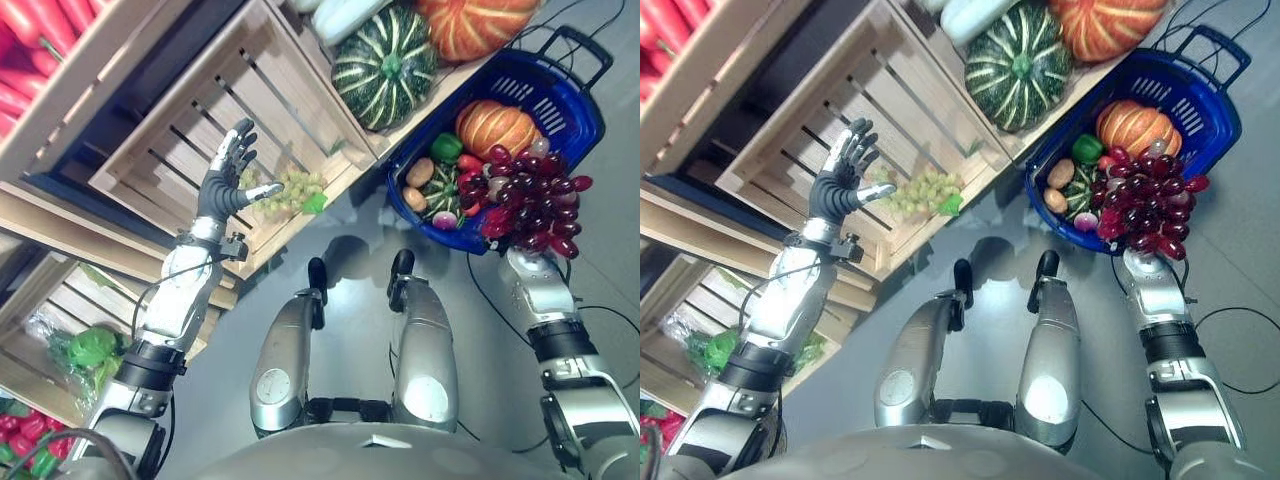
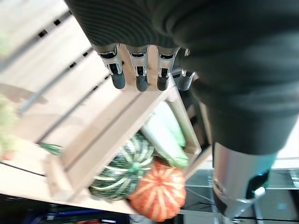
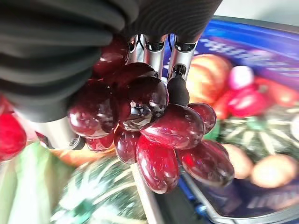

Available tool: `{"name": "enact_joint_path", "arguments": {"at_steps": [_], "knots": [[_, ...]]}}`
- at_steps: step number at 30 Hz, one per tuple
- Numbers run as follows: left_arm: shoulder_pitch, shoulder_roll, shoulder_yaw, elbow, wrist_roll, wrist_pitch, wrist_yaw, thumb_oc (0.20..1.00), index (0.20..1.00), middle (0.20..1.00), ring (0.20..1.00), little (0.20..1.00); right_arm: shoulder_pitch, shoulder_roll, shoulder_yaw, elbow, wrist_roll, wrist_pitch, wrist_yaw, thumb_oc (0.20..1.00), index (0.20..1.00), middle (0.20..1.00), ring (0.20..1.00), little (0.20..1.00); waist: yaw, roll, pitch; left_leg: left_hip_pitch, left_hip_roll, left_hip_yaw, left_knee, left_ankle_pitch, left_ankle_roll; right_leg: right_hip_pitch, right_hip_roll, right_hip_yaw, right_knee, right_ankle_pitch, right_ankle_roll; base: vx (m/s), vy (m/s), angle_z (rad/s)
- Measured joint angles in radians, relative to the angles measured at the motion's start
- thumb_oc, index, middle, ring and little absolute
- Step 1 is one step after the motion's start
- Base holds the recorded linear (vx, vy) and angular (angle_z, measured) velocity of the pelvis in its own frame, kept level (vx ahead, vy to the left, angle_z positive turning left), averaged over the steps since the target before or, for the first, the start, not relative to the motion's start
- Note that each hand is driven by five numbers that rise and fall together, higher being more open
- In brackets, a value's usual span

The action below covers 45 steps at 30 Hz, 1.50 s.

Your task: Pick up fruits and vegetables into the basket

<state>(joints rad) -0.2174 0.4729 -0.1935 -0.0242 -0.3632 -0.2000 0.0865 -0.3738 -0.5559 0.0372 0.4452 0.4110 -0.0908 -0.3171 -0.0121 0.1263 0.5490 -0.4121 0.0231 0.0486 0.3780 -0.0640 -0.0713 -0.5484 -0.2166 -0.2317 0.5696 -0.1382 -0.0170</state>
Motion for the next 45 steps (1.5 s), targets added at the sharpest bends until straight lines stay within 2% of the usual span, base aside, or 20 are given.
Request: {"name": "enact_joint_path", "arguments": {"at_steps": [8, 15, 25, 30, 36, 39, 40, 41, 45], "knots": [[-0.012, 0.065, -0.006, 0.033, 0.002, 0.0, 0.067, 1.0, 1.0, 1.0, 1.0, 1.0, -0.148, -0.041, -0.025, 0.206, 0.221, 0.056, 0.069, 0.2, 0.2, 0.2, 0.2, 0.2, 0.048, 0.004, 0.0, -0.205, 0.006, 0.001, 0.101, -0.003, -0.008, -0.197, -0.016, -0.002, 0.098, -0.016, -0.035, -0.03, -0.105, 0.08], [-0.011, 0.112, -0.006, 0.049, 0.048, -0.001, 0.13, 1.0, 1.0, 1.0, 1.0, 1.0, -0.245, -0.093, -0.025, 0.31, 0.367, 0.124, 0.161, 0.2, 0.2, 0.2, 0.2, 0.2, 0.087, 0.004, 0.0, -0.353, 0.01, -0.001, 0.18, -0.009, -0.01, -0.335, -0.031, -0.002, 0.172, -0.034, -0.047, -0.01, -0.078, 0.07], [-0.046, 0.196, -0.007, 0.078, 0.132, 0.0, 0.192, 1.0, 1.0, 1.0, 1.0, 1.0, -0.312, -0.127, -0.02, 0.415, 0.493, 0.223, 0.328, 0.2, 0.2, 0.2, 0.2, 0.2, 0.103, 0.004, -0.001, -0.518, 0.012, -0.016, 0.292, -0.025, -0.009, -0.484, -0.048, 0.002, 0.258, -0.043, -0.06, 0.01, -0.061, 0.02], [-0.068, 0.247, -0.006, 0.081, 0.16, 0.0, 0.196, 1.0, 1.0, 1.0, 1.0, 1.0, -0.346, -0.173, -0.014, 0.449, 0.489, 0.248, 0.378, 0.2, 0.2, 0.2, 0.2, 0.2, 0.11, 0.004, -0.001, -0.593, 0.013, -0.024, 0.369, -0.046, -0.009, -0.547, -0.05, 0.007, 0.308, -0.049, -0.068, 0.0, -0.009, 0.0], [-0.082, 0.248, -0.007, 0.098, 0.167, 0.0, 0.189, 1.0, 1.0, 1.0, 1.0, 1.0, -0.379, -0.191, 0.013, 0.502, 0.388, 0.288, 0.39, 0.2, 0.2, 0.2, 0.2, 0.2, 0.113, 0.004, -0.001, -0.609, 0.013, -0.025, 0.388, -0.051, -0.006, -0.561, -0.048, 0.019, 0.319, -0.049, -0.067, 0.0, 0.0, 0.0], [-0.087, 0.248, -0.007, 0.098, 0.167, 0.0, 0.184, 1.0, 1.0, 1.0, 1.0, 1.0, -0.387, -0.198, 0.022, 0.515, 0.389, 0.316, 0.385, 0.2, 0.2, 0.2, 0.2, 0.2, 0.115, 0.004, -0.001, -0.612, 0.013, -0.025, 0.388, -0.052, -0.007, -0.565, -0.046, 0.021, 0.319, -0.049, -0.068, 0.0, 0.0, 0.0], [-0.092, 0.248, -0.007, 0.098, 0.167, 0.0, 0.183, 1.0, 1.0, 1.0, 1.0, 1.0, -0.391, -0.199, 0.022, 0.524, 0.397, 0.322, 0.378, 0.507, 0.507, 0.507, 0.507, 0.507, 0.116, 0.004, -0.001, -0.612, 0.013, -0.025, 0.388, -0.053, -0.007, -0.565, -0.046, 0.021, 0.319, -0.049, -0.067, 0.0, 0.0, 0.0], [-0.096, 0.248, -0.007, 0.098, 0.168, 0.0, 0.183, 1.0, 1.0, 1.0, 1.0, 1.0, -0.393, -0.199, 0.02, 0.527, 0.417, 0.328, 0.358, 1.0, 1.0, 1.0, 1.0, 1.0, 0.117, 0.004, -0.001, -0.612, 0.013, -0.025, 0.388, -0.054, -0.007, -0.565, -0.045, 0.021, 0.318, -0.049, -0.067, 0.0, 0.0, 0.0], [-0.121, 0.253, -0.016, 0.098, 0.232, -0.001, 0.212, 1.0, 1.0, 1.0, 1.0, 1.0, -0.394, -0.189, -0.008, 0.553, 0.528, 0.321, 0.23, 1.0, 1.0, 1.0, 1.0, 1.0, 0.118, 0.004, -0.001, -0.612, 0.013, -0.022, 0.395, -0.058, -0.003, -0.565, -0.046, 0.025, 0.319, -0.049, -0.066, 0.0, 0.044, -0.01]]}}
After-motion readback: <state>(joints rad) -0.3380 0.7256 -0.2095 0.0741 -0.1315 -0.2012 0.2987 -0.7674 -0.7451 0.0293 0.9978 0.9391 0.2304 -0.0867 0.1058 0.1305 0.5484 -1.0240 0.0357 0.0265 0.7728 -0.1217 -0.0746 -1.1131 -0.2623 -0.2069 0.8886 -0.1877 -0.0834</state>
